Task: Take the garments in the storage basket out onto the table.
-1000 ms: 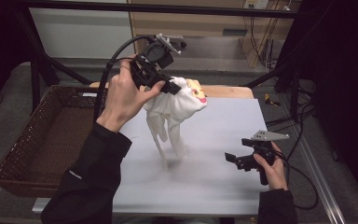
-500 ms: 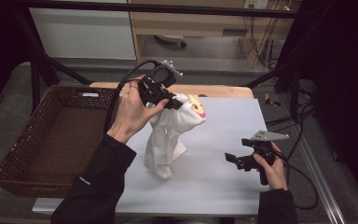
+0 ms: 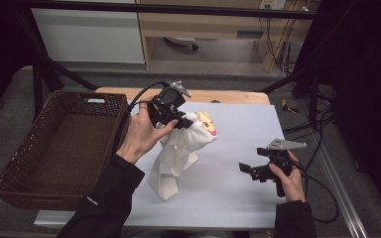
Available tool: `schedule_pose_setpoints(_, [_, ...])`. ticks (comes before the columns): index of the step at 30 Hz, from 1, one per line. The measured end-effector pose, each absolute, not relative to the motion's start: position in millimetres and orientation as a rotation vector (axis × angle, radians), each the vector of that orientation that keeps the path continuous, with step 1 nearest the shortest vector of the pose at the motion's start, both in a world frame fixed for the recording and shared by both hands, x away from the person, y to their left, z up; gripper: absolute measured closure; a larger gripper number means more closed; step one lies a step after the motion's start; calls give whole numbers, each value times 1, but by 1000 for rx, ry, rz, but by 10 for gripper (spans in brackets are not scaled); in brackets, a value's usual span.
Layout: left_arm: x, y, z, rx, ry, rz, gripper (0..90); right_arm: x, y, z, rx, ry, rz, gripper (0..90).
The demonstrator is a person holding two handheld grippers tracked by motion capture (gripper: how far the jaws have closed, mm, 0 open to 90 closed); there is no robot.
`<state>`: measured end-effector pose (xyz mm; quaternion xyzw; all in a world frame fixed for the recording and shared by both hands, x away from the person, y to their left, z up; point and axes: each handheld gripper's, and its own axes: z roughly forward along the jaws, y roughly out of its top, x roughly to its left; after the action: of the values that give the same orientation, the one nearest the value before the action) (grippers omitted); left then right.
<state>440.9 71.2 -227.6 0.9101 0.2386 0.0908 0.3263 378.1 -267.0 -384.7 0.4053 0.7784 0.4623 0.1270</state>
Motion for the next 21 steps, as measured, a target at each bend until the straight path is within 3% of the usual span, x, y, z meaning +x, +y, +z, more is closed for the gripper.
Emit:
schedule_pose_setpoints(18, [443,64,-292,2442,671,147,677,378,-266,-385,1176,2265,1346,7])
schedule_pose_setpoints(21, [443,64,-300,2467,685,144,611,378,-266,-385,1177,2265,1345,7])
